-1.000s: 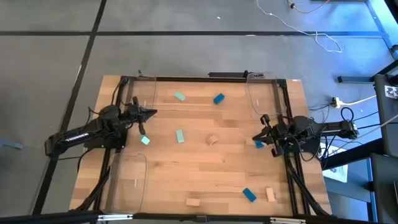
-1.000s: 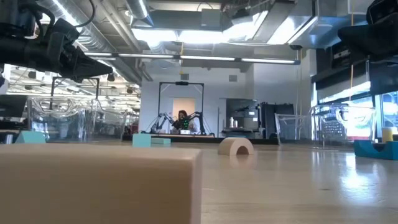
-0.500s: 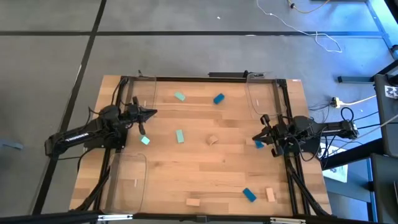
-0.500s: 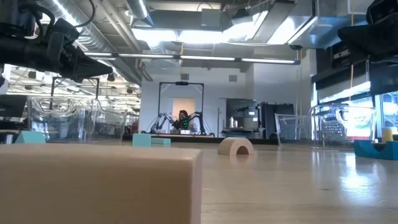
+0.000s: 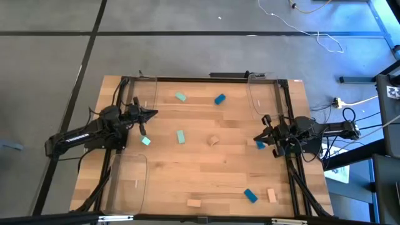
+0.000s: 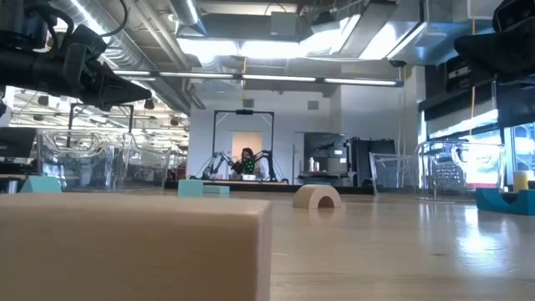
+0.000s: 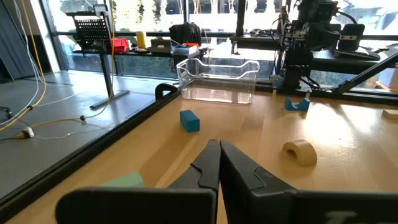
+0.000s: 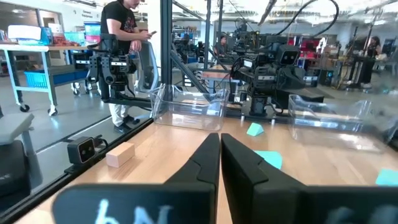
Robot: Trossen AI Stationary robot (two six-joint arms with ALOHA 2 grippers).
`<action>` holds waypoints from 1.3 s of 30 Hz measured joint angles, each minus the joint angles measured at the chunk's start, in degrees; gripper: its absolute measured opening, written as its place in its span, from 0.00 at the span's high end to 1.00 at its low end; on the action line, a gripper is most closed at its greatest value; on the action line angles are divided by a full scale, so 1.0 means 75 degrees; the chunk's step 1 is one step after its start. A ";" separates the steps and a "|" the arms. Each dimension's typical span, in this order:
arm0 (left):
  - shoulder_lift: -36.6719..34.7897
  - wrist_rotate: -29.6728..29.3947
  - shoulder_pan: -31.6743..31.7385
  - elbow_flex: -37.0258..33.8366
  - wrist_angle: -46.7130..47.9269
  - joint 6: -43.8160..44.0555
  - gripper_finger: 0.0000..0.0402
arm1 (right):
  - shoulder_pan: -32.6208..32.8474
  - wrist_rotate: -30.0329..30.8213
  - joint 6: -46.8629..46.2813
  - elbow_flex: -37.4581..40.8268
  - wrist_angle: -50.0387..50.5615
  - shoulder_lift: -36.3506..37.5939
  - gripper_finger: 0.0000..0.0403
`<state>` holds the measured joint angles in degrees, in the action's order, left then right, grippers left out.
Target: Sort & place blocks by color
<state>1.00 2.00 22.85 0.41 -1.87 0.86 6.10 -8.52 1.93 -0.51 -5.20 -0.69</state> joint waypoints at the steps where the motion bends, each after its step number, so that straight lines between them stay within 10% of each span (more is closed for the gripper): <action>1: 0.0000 0.0000 0.0000 -0.0001 0.0001 0.0000 1.00 | -0.0002 0.0007 0.0176 0.0002 -0.0086 0.0000 0.96; 11: 0.0002 -0.0001 0.0000 -0.0001 0.0000 0.0000 1.00 | -0.0005 0.0254 0.0789 -0.0836 -0.0524 0.0000 0.96; 21: -0.0001 -0.0003 0.0000 0.0000 -0.0001 0.0000 1.00 | -0.0008 0.4057 0.0552 -0.1314 0.1061 -0.0007 0.96; 39: 0.0120 -0.0320 0.0000 0.0713 0.0394 0.0820 1.00 | -0.0008 0.4189 -0.0428 -0.1314 0.1083 -0.0009 0.96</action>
<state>1.90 -0.40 22.85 5.76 1.09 7.02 6.04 22.90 -1.27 -10.37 2.92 -0.75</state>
